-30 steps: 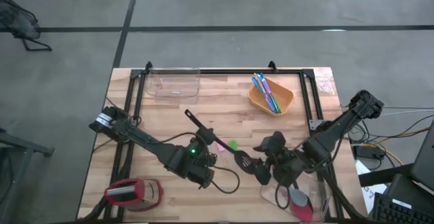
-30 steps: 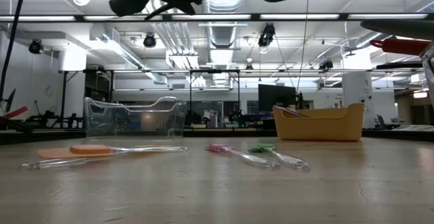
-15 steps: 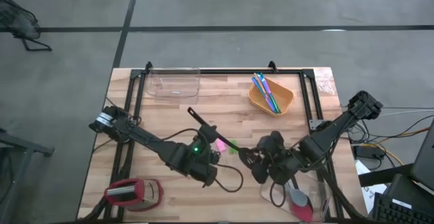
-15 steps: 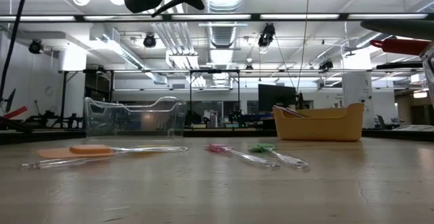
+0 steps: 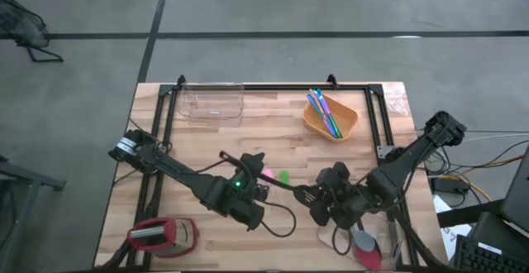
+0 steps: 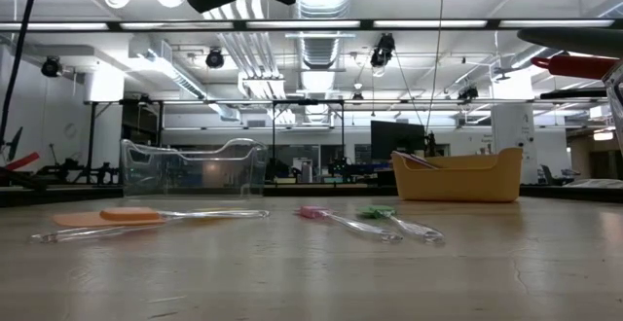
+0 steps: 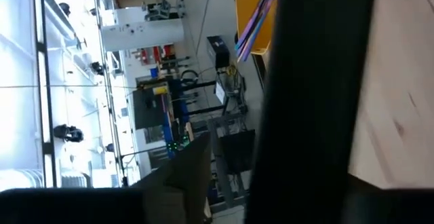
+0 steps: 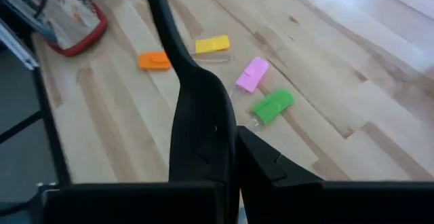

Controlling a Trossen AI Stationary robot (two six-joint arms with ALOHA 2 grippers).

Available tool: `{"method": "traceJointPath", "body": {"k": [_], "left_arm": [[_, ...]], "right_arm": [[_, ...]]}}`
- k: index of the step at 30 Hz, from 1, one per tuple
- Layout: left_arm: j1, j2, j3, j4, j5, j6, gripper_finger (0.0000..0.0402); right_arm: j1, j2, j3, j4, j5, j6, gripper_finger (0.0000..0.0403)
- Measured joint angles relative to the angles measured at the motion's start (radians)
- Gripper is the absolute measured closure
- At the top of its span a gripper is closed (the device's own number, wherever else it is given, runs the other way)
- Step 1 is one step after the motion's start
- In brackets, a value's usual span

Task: Pick & Place Kitchen Items
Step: Put the black serving spoon into the bottom transparent bin

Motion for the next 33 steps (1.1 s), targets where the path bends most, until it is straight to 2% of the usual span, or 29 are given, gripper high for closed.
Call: {"method": "traceJointPath", "body": {"k": [3,6,9,11,15,20,22,26,33], "left_arm": [[-0.006,0.000,0.004,0.010,-0.003,-0.006,0.0221],[-0.015,0.000,0.004,0.009,-0.055,0.002,0.0194],[-0.029,-0.001,0.004,0.010,-0.124,0.014,0.0179],[-0.044,-0.008,0.004,0.010,-0.128,-0.014,0.0176],[-0.068,-0.049,0.004,0.010,-0.049,-0.135,0.0175],[-0.083,-0.115,0.004,0.010,0.090,-0.314,0.0175],[-0.082,-0.141,0.004,0.011,0.135,-0.345,0.0174],[-0.083,-0.175,0.004,0.015,0.151,-0.364,0.0174],[-0.082,-0.198,0.004,0.018,0.147,-0.398,0.0174]], "right_arm": [[0.014,0.000,0.000,-0.011,0.015,0.023,0.0392],[0.030,0.000,0.000,-0.061,0.033,0.076,0.0393],[0.061,0.000,0.000,-0.122,0.050,0.158,0.0393],[0.091,-0.001,0.000,-0.162,0.061,0.216,0.0393],[0.169,-0.001,0.000,-0.227,0.115,0.338,0.0393],[0.300,0.015,-0.002,-0.295,0.247,0.492,0.0394],[0.349,0.034,-0.006,-0.299,0.281,0.507,0.0393],[0.418,0.082,-0.008,-0.323,0.290,0.594,0.0392],[0.511,0.196,-0.012,-0.376,0.186,0.769,0.0392]]}}
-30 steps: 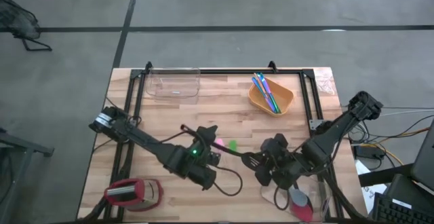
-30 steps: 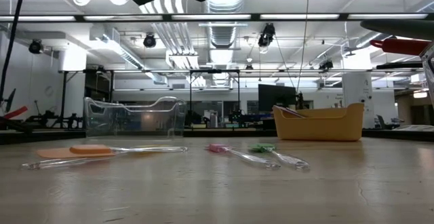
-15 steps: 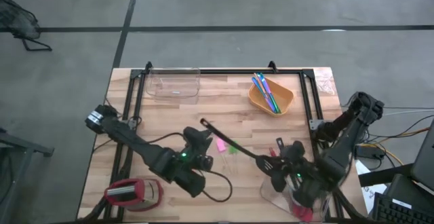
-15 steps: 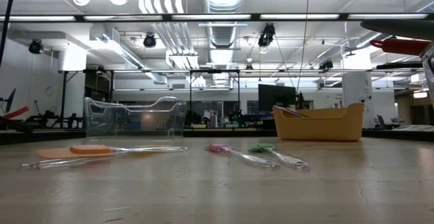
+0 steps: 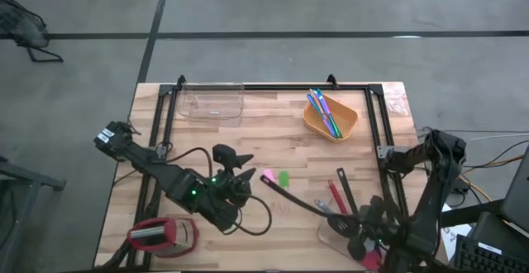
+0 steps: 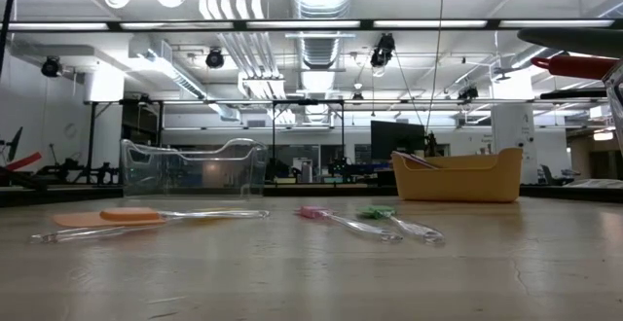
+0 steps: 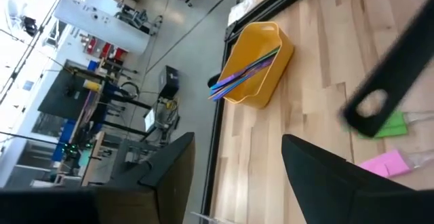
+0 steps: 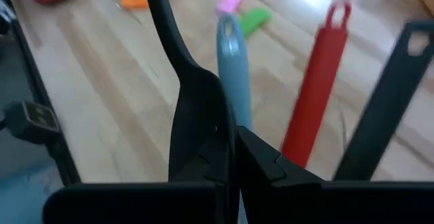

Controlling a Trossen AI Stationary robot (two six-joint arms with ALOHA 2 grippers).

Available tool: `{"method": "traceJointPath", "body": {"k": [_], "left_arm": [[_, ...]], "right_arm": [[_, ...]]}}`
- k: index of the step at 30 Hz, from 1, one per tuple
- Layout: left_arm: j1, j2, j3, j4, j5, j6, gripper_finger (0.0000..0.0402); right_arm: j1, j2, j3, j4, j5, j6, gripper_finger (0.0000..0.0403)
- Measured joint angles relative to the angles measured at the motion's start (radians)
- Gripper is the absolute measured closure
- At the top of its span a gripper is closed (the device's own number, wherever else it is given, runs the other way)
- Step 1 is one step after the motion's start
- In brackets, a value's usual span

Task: Pick & Place Kitchen Items
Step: Put the black serving spoon into the bottom transparent bin

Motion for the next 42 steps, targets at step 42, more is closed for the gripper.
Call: {"method": "traceJointPath", "body": {"k": [42], "left_arm": [[0.002,0.002,-0.009,0.007,0.001,-0.114,0.0174]], "right_arm": [[0.216,0.180,0.034,-0.081,-0.429,0.074,0.0266]]}}
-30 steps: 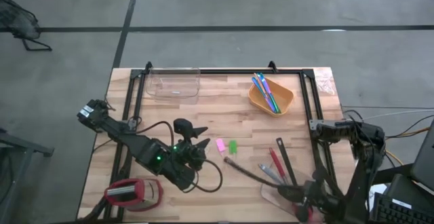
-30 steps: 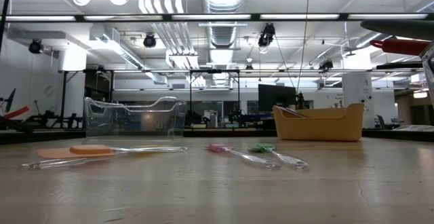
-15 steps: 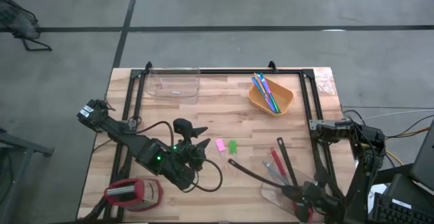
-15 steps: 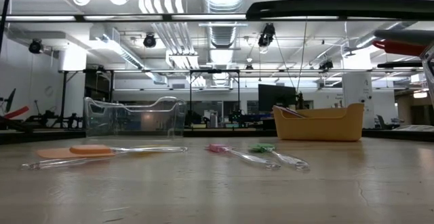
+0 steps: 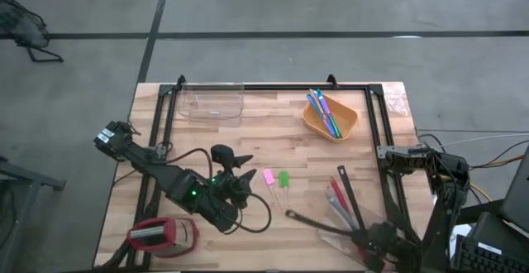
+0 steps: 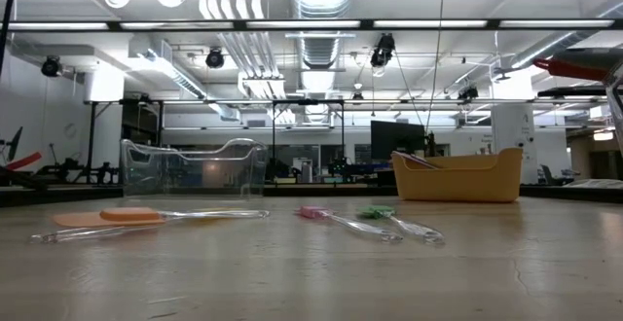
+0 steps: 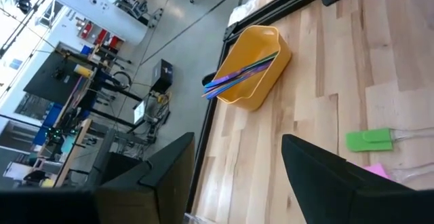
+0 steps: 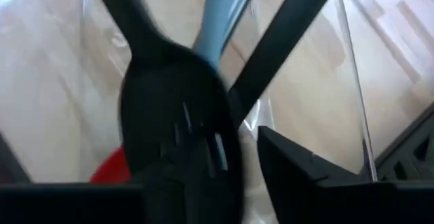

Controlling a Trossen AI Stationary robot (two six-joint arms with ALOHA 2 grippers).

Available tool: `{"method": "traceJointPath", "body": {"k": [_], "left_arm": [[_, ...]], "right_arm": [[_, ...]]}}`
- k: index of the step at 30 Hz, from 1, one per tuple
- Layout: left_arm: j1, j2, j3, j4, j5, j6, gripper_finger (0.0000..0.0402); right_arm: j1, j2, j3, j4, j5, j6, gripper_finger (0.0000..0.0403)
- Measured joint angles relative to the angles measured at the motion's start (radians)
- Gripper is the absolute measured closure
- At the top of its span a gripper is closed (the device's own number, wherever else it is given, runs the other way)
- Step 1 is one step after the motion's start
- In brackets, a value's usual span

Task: Pick & Place Kitchen Items
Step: Put the black serving spoon into the bottom transparent bin, then put the orange spatula into the top transparent bin

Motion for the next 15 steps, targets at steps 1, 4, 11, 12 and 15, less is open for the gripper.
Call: {"method": "traceJointPath", "body": {"k": [1,4,11,12,15], "left_arm": [[0.000,0.000,-0.005,0.001,0.000,-0.005,0.0174],[0.000,0.000,-0.021,0.003,0.000,-0.007,0.0174],[0.000,0.000,-0.061,0.010,0.001,-0.048,0.0174],[0.000,0.000,-0.064,0.011,0.001,-0.064,0.0174],[0.000,0.000,-0.075,0.010,0.000,-0.108,0.0174]], "right_arm": [[0.000,-0.001,0.009,-0.003,0.001,-0.003,0.0256],[0.000,-0.006,0.045,-0.040,0.006,-0.017,0.0229],[-0.009,-0.009,0.121,-0.187,0.102,-0.021,0.0194],[-0.009,-0.009,0.131,-0.204,0.131,-0.026,0.0192],[-0.018,-0.009,0.151,-0.244,0.196,-0.037,0.0187]]}}
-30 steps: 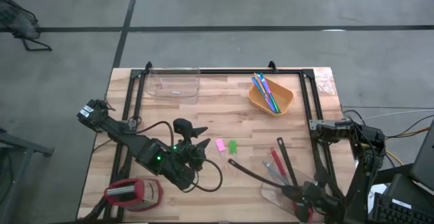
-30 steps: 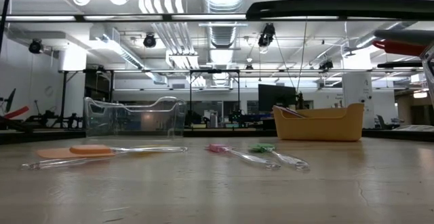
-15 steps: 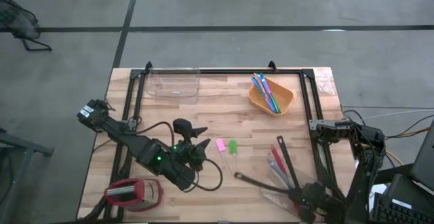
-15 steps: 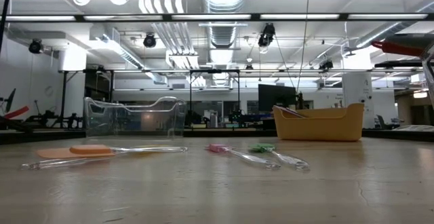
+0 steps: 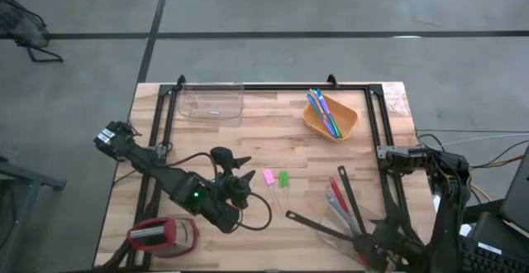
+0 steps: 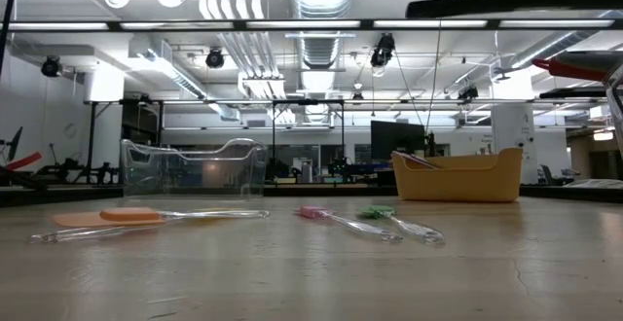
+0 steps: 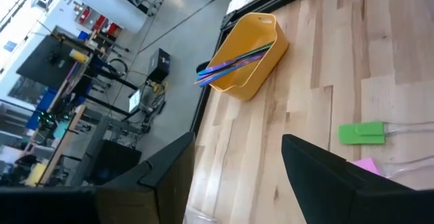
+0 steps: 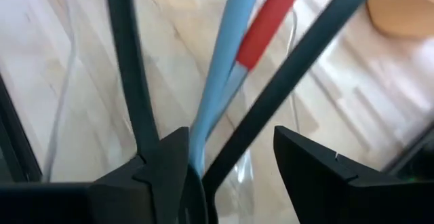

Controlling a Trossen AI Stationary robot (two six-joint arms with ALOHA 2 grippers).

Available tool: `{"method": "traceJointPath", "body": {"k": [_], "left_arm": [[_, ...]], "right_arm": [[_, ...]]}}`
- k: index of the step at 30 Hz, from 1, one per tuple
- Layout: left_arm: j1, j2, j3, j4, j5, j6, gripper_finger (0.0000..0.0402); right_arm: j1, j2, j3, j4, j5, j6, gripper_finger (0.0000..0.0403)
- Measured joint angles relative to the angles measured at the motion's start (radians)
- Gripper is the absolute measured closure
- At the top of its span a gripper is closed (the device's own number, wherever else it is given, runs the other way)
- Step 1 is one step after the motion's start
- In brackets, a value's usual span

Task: Pick & Place Kitchen Items
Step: Put the orange spatula into the top transparent bin

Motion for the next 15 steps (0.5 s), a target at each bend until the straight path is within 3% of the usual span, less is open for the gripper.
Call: {"method": "traceJointPath", "body": {"k": [7,12,15], "left_arm": [[0.001,0.000,-0.048,0.004,0.007,-0.104,0.0174],[-0.001,0.000,-0.079,0.009,0.090,-0.198,0.0174],[-0.003,0.000,-0.106,0.010,0.166,-0.202,0.0174]], "right_arm": [[-0.050,-0.010,0.009,-0.010,0.228,-0.116,0.0192],[-0.109,-0.021,0.009,-0.010,0.426,-0.186,0.0203],[-0.150,-0.043,0.007,-0.010,0.478,-0.204,0.0209]]}}
